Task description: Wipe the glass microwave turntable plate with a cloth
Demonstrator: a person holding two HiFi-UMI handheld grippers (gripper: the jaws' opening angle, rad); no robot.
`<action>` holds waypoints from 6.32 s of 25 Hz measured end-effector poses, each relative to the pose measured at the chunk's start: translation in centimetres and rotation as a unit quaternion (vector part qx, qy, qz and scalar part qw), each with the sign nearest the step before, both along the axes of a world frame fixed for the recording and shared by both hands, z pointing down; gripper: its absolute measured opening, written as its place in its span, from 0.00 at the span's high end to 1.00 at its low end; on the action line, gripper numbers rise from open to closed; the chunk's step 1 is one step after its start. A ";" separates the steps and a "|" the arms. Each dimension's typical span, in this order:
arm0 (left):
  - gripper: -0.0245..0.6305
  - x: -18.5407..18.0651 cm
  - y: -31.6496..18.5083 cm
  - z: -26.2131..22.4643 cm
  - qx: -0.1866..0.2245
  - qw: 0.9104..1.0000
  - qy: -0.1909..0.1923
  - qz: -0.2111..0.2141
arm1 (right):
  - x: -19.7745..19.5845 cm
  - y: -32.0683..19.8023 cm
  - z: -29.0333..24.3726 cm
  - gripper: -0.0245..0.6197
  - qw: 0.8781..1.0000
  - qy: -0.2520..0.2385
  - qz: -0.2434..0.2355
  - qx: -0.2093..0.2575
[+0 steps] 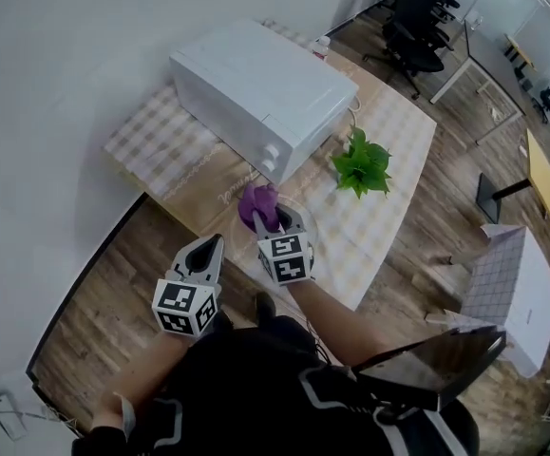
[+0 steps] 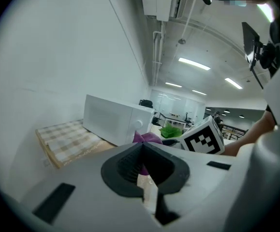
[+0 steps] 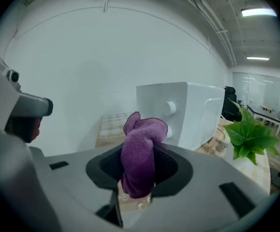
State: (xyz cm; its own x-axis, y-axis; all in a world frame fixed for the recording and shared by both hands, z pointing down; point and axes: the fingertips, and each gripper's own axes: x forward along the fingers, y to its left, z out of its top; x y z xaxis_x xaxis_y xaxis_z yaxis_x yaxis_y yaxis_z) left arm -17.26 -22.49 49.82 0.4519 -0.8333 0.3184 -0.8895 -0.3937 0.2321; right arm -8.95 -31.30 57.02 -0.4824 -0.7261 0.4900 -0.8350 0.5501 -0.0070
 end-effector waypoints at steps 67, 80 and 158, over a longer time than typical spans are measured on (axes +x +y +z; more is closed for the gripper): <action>0.96 1.4 0.3 3.1 -0.050 0.997 -0.008 -0.058 | -1.8 0.8 6.9 0.75 0.993 0.037 -0.091 -0.063; 0.96 0.0 1.4 3.6 -0.064 0.995 -0.005 -0.081 | -3.2 2.3 10.3 0.75 0.986 0.078 -0.122 -0.083; 0.96 0.4 2.0 3.3 -0.057 0.998 -0.007 -0.038 | -4.3 6.8 8.8 0.74 0.986 0.066 -0.124 -0.092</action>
